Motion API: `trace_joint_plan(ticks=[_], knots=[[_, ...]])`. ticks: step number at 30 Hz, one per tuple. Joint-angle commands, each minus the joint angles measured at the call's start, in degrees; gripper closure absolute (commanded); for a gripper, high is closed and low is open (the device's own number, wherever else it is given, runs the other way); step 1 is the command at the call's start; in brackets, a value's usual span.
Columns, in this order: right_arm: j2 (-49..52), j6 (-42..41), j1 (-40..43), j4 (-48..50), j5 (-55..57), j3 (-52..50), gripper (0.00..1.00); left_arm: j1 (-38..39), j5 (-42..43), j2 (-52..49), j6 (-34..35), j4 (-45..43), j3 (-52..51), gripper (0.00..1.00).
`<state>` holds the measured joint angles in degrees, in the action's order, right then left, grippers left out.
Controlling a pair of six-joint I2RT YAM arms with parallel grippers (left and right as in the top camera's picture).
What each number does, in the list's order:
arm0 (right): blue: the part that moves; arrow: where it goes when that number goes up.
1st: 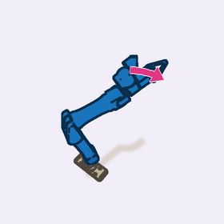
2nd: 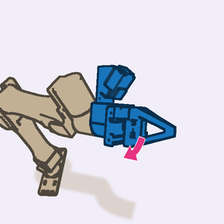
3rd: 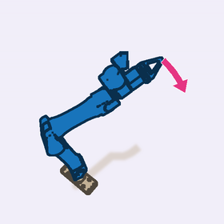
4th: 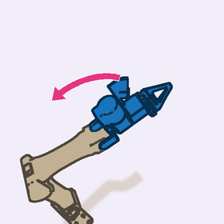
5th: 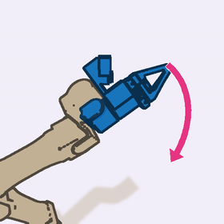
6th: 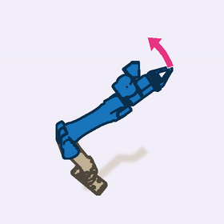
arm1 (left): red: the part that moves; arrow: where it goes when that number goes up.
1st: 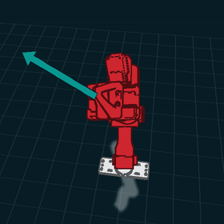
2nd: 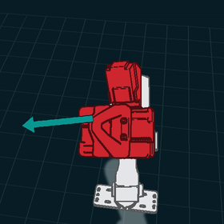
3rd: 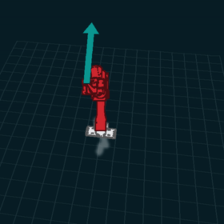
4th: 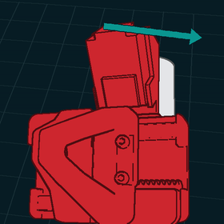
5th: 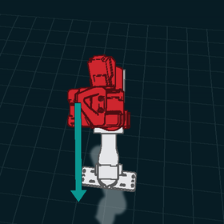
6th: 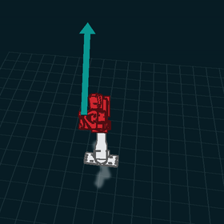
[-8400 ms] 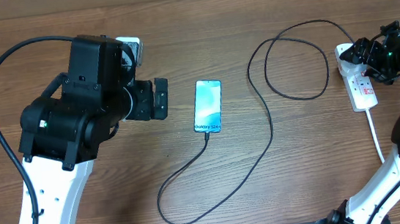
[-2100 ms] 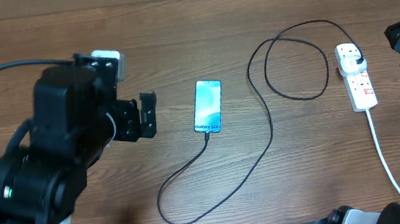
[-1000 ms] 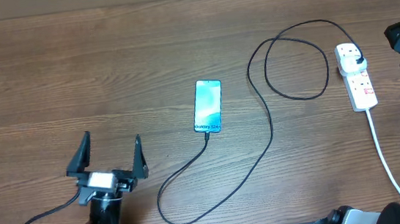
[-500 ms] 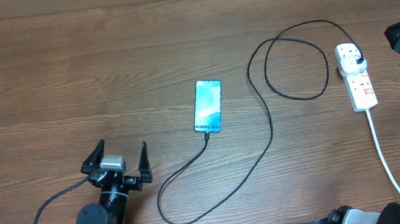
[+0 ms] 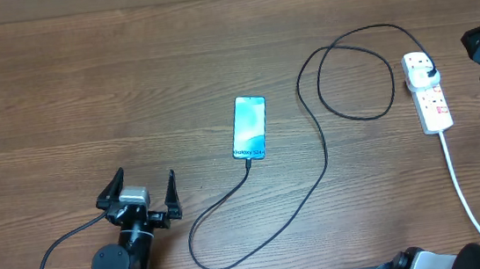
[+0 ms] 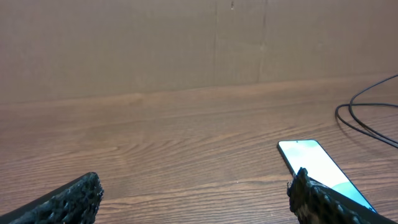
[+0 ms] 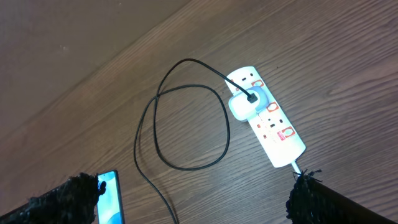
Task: Plug charger to phone and switch on socket
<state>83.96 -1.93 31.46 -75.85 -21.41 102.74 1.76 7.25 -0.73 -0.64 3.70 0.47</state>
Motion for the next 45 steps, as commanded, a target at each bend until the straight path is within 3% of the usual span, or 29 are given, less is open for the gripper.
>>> trace_joint_plan(ticks=[1,23,32,39,45], knots=[[0.1,-0.2,0.0,0.3,0.4,0.7,0.0,-0.3,-0.8,0.5,-1.1,0.3,-0.2,0.01],[0.1,-0.2,0.0,0.3,0.4,0.7,0.0,-0.3,-0.8,0.5,-1.1,0.3,-0.2,0.01],[-5.0,-0.2,-1.0,2.3,3.4,0.7,0.0,-0.3,-0.8,0.5,-1.1,0.3,-0.2,0.01],[-14.1,0.5,-11.1,16.8,3.4,-6.4,0.0,-0.3,-0.8,0.5,-1.1,0.3,-0.2,0.01],[-23.5,0.5,-19.8,38.9,4.0,-24.0,0.0,-0.3,-0.8,0.5,-1.1,0.3,-0.2,0.01]])
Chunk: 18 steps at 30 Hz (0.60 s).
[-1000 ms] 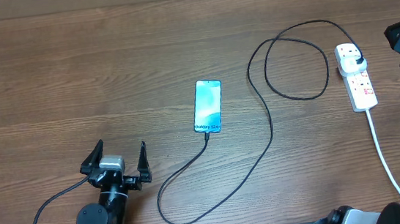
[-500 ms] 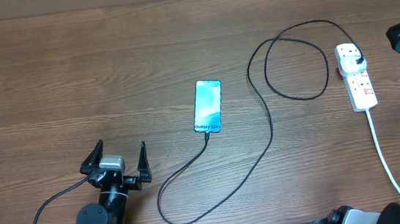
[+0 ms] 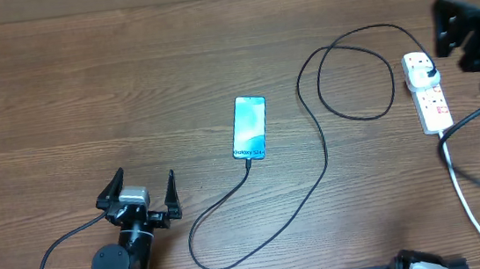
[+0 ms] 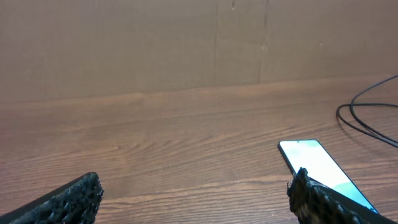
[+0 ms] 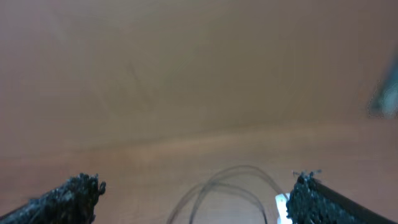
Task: Plug charger to phone and switch on socket
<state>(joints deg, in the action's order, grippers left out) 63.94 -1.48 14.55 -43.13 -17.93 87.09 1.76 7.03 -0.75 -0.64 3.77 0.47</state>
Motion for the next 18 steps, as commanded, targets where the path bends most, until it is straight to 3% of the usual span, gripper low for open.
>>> trace_joint_plan(ticks=[1,11,18], knots=[[-4.8,0.0,-3.8,9.7,0.5,-11.7,0.0,-0.3,-0.6,0.5,-1.1,0.2,-0.2,0.01],[-19.9,0.0,-10.3,47.8,0.5,-48.6,0.0,-0.3,-0.6,0.5,-1.1,0.2,-0.2,0.01],[-31.0,0.0,-13.1,66.5,2.6,-70.4,0.0,-0.3,-0.6,0.5,-1.1,0.2,-0.2,0.01]])
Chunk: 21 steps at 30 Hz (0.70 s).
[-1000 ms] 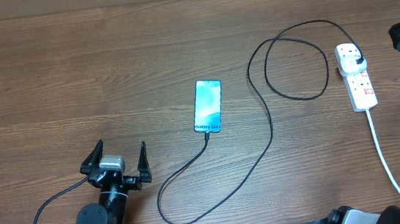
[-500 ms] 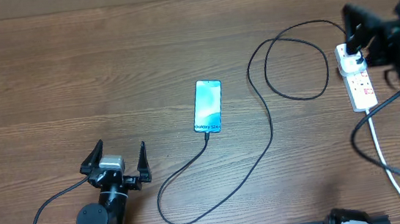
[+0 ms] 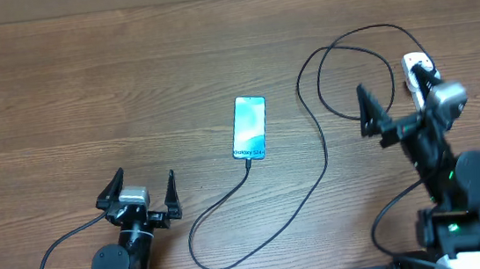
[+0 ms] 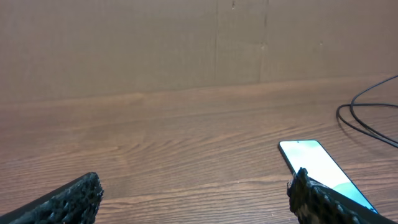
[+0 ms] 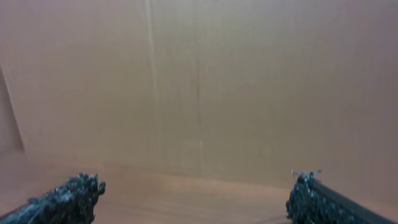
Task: Plug charger to phone and switch on socket
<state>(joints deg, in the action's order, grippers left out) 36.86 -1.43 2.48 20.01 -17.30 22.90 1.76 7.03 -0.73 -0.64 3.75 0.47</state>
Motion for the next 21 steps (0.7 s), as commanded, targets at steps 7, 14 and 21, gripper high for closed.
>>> trace_joint_plan(ticks=[7,14,21], knots=[[-13.5,0.0,-1.8,5.7,3.8,-18.5,0.0,-0.3,-0.6,0.5,-1.1,0.2,-0.2,0.01],[-20.2,0.0,-1.9,-3.2,5.4,-22.4,0.0,-0.3,-0.6,0.5,-1.1,0.2,-0.2,0.01],[-20.6,0.2,-1.9,-11.7,9.2,-22.4,0.0,-0.3,-0.6,0.5,-1.1,0.2,-0.2,0.01]])
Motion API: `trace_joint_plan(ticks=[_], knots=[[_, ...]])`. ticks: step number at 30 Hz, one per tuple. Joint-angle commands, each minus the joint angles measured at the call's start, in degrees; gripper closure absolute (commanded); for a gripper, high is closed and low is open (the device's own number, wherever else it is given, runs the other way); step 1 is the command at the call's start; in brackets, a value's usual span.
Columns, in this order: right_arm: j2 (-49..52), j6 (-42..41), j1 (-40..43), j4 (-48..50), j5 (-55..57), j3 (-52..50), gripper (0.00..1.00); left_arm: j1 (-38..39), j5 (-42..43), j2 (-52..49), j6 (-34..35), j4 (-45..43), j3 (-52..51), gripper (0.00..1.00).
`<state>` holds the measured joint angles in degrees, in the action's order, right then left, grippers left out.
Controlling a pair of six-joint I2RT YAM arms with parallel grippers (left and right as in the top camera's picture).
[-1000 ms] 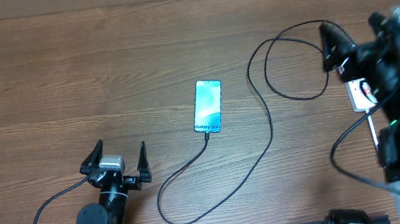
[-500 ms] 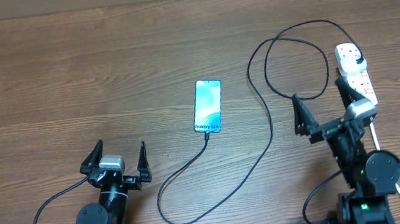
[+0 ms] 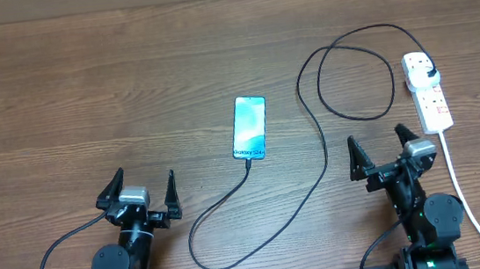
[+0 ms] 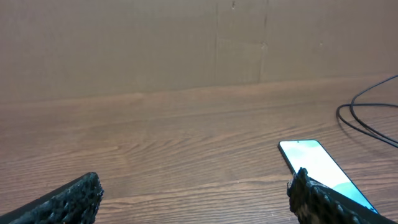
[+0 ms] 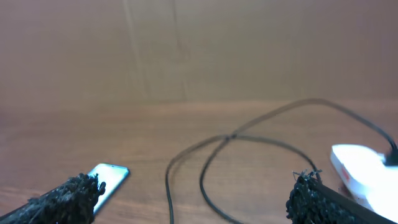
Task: Plug charger to phone and switch on socket
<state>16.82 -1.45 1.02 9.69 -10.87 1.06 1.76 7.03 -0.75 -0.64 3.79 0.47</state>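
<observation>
The phone (image 3: 250, 127) lies screen up and lit in the middle of the table, also in the left wrist view (image 4: 317, 163) and the right wrist view (image 5: 109, 177). The black charger cable (image 3: 323, 148) meets its near end, loops across the table and ends at the plug (image 3: 425, 69) in the white power strip (image 3: 432, 98). Whether the strip's switch is on, I cannot tell. My left gripper (image 3: 141, 185) stands open at the front left, its jaws (image 4: 193, 200) holding nothing. My right gripper (image 3: 378, 148) stands open at the front right, below the strip, empty (image 5: 196, 199).
The strip's white lead (image 3: 463, 194) runs to the front right edge beside my right arm. A slack cable loop (image 3: 221, 262) lies near the front edge between the arms. A brown board wall (image 4: 186, 43) closes the far side of the wooden table (image 3: 85, 87).
My right gripper was raised just in front of the strip, its camera facing the wall. Now it sits lower and nearer the front edge, looking across the table. The left arm has not moved.
My right gripper was open at the far right edge, looking down on the strip. Then it was over the strip's far end, then in front of it, and now at the front right. Phone, cable, strip and left gripper kept their places.
</observation>
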Motion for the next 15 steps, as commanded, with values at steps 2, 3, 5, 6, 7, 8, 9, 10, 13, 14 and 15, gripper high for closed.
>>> trace_joint_plan(ticks=[2,3,5,6,7,8,9,10,13,14,15], knots=[[-0.7,0.2,-0.4,-4.1,4.1,-0.6,0.0,-0.3,-0.6,0.5,-1.1,0.2,-0.2,0.01],[-0.8,0.2,-0.4,-5.2,4.7,-0.6,0.0,-0.3,-0.6,0.5,-1.1,0.2,-0.2,0.01],[-2.1,0.2,-0.4,-8.4,6.0,-0.6,0.0,-0.3,-0.6,0.5,-1.1,0.2,-0.2,0.01],[-3.0,0.2,-0.4,-9.9,6.6,-0.6,0.0,-0.3,-0.6,0.5,-1.1,0.2,-0.2,0.01],[-3.8,0.2,-0.4,-11.3,7.1,-0.6,0.0,-0.3,-0.6,0.5,-1.1,0.2,-0.2,0.01],[-6.5,0.1,-0.4,-14.7,8.4,-0.6,0.0,-0.3,-0.6,0.5,-1.1,0.2,-0.2,0.01],[-7.8,0.0,-0.5,-14.5,9.0,-0.6,0.0,-0.3,-0.6,0.5,-1.1,0.2,-0.2,0.01],[-9.3,0.0,-0.6,-14.6,9.6,-0.6,0.0,-0.3,-0.6,0.5,-1.1,0.2,-0.2,0.01],[-13.0,0.0,-0.6,-14.6,10.4,-0.6,0.0,-0.3,-0.6,0.5,-1.1,0.2,-0.2,0.01],[-14.5,0.0,-0.6,-14.6,10.4,-0.6,0.0,-0.3,-0.6,0.5,-1.1,0.2,-0.2,0.01],[-15.1,-0.1,-0.6,-14.6,10.4,-0.6,0.0,-0.3,-0.6,0.5,-1.1,0.2,-0.2,0.01]])
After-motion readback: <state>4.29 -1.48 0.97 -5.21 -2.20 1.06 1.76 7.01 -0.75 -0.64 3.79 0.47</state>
